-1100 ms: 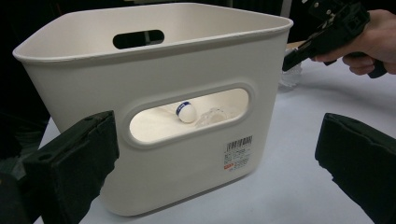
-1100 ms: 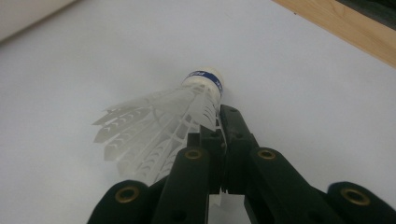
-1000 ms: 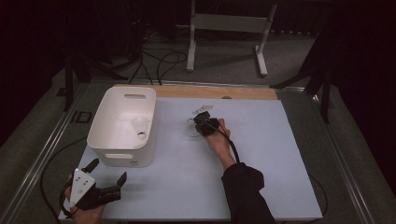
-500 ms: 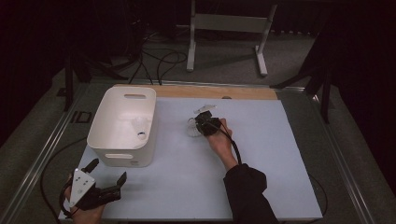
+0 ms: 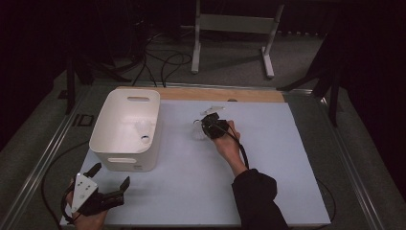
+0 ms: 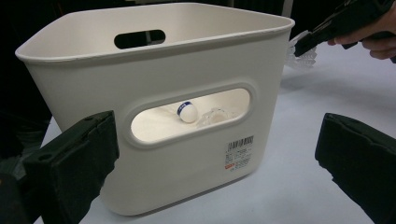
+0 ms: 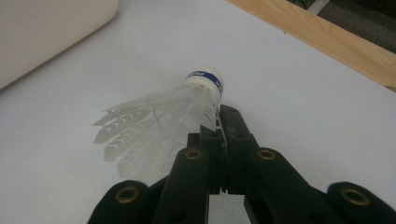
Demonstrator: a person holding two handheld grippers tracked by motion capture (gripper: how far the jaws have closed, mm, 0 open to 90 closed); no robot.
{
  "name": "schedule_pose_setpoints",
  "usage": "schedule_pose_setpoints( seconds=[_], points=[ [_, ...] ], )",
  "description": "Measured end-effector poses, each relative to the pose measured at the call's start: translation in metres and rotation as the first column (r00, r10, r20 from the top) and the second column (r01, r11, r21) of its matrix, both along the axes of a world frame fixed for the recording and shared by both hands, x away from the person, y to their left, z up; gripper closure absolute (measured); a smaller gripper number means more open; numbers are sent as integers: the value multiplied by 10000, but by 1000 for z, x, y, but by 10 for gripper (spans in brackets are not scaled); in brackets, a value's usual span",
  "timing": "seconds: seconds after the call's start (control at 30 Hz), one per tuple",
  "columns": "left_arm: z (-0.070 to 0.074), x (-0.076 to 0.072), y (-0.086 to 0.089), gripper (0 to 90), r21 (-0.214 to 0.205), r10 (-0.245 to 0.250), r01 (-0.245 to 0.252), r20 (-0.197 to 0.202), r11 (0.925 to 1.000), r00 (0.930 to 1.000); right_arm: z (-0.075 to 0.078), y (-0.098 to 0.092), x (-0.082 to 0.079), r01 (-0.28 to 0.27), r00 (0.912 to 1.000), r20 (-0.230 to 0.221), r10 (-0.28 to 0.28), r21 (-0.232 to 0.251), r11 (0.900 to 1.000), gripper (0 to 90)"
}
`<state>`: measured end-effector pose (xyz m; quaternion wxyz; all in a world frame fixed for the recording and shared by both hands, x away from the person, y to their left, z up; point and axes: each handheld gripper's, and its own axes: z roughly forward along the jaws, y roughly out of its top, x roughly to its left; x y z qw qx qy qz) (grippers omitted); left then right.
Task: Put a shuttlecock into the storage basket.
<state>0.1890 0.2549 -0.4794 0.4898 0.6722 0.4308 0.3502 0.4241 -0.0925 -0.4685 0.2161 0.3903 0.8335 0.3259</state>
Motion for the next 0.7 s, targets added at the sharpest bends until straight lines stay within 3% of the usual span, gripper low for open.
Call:
schedule_pose_setpoints(
  seconds=[0.7],
  points=[
    [0, 0, 0, 2, -3, 12, -12, -2, 10000, 10000, 13, -2, -7, -78, 10000, -19, 78, 183, 9998, 891]
  ],
)
